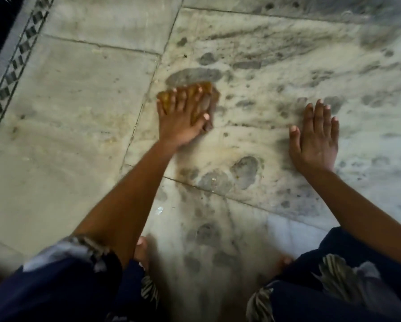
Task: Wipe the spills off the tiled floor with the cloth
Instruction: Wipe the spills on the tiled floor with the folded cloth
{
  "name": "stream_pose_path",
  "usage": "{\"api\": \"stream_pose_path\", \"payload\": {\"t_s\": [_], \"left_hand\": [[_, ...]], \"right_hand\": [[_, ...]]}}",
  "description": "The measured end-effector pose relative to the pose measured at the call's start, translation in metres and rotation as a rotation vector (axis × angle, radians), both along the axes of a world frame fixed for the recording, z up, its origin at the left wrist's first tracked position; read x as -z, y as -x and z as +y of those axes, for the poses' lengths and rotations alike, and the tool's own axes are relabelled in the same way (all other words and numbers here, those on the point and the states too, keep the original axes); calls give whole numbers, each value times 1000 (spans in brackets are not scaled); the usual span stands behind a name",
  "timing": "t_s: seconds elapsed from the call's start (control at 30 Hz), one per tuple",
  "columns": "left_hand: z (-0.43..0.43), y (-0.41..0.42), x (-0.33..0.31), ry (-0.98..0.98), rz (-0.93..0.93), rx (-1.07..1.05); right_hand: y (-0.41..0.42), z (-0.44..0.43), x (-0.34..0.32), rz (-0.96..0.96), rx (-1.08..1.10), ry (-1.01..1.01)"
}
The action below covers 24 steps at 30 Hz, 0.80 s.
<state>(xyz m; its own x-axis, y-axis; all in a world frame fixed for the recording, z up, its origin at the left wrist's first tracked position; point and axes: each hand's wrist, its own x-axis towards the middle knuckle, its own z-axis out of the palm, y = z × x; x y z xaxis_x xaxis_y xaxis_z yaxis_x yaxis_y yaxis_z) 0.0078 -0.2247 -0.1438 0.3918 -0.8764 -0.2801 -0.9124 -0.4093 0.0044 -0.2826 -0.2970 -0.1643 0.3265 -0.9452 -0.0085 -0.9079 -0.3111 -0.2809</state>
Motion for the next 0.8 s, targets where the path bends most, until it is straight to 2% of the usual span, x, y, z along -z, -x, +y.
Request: {"api": "stream_pose_path", "payload": {"t_s": [0.13, 0.23, 0.3, 0.4, 0.53, 0.67, 0.8], "left_hand": [[101, 46, -3, 86, 70, 255], [140, 19, 0, 71, 79, 253], [112, -8, 1, 44, 44, 200], [29, -39, 4, 3, -6, 12], [-40, -53, -1, 6, 53, -163], [22, 3, 4, 63, 23, -46], [117, 66, 3, 123, 99, 162]], "right_hand": [[4, -1, 5, 24, -19, -22], [3, -1, 6, 17, -11, -21], [3, -1, 6, 17, -8, -19], [4, -1, 7, 19, -7, -32], [5, -3, 4, 7, -11, -32], [6, -2, 4, 19, -15, -43], [5, -2, 2, 30, -14, -62]]}}
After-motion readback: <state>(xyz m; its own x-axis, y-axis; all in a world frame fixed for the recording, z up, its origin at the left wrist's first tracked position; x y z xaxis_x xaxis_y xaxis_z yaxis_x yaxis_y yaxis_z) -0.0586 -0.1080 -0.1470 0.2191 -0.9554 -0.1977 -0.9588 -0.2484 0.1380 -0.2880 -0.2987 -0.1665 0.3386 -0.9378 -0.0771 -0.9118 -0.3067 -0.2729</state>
